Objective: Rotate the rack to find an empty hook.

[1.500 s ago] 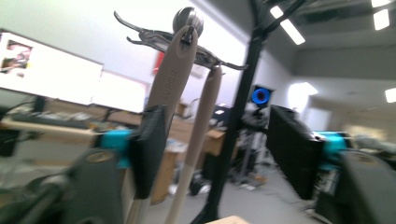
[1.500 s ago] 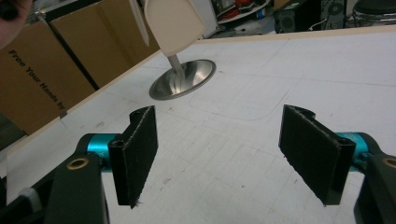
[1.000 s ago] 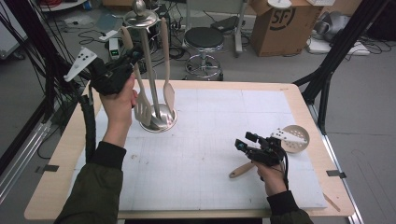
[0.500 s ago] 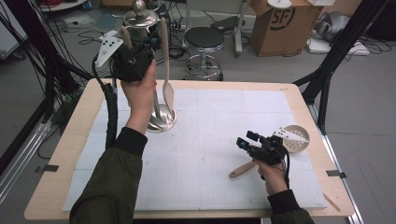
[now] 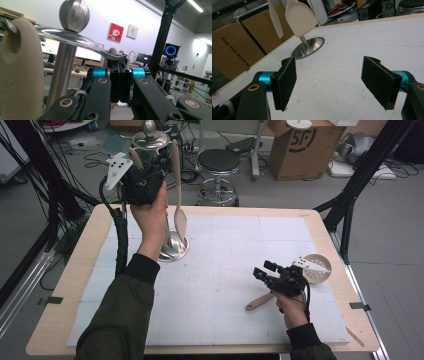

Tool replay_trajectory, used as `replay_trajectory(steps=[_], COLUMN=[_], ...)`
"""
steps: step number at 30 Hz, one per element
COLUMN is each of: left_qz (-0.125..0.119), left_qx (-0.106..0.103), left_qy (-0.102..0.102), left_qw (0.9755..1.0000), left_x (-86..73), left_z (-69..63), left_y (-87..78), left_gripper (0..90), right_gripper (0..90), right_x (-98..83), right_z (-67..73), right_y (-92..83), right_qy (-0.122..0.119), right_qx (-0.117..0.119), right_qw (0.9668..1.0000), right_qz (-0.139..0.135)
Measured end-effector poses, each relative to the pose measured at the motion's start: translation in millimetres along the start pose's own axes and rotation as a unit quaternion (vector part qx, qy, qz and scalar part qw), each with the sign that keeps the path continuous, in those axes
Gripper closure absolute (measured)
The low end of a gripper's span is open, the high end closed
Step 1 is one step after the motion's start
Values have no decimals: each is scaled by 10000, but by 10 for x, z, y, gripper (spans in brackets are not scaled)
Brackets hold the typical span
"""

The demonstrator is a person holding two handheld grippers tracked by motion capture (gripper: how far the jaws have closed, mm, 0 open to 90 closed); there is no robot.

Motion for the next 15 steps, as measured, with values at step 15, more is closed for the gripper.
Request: replay_trajectory(steps=[15], left_qz=[-200], left_qx=[72], left_qy=[-224], left_qw=[9995], left_x=[47], left_z=[234], left_y=[-181], left_gripper=[897], right_gripper=[279], right_x=[-7], right_z=[11], right_y=[15], right_qy=[-5], right_qx=[-3], right_qw=[10000], right_qz=[30])
Point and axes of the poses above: each handheld gripper's, and its own axes: y roughly forward along the jaws, x roughly out of its top, z roughly to its left, the point moved 5 cm from there along y, roughly forward along the jaws, and after that the axes turned 15 degrees about z, right-handed, at the moved point
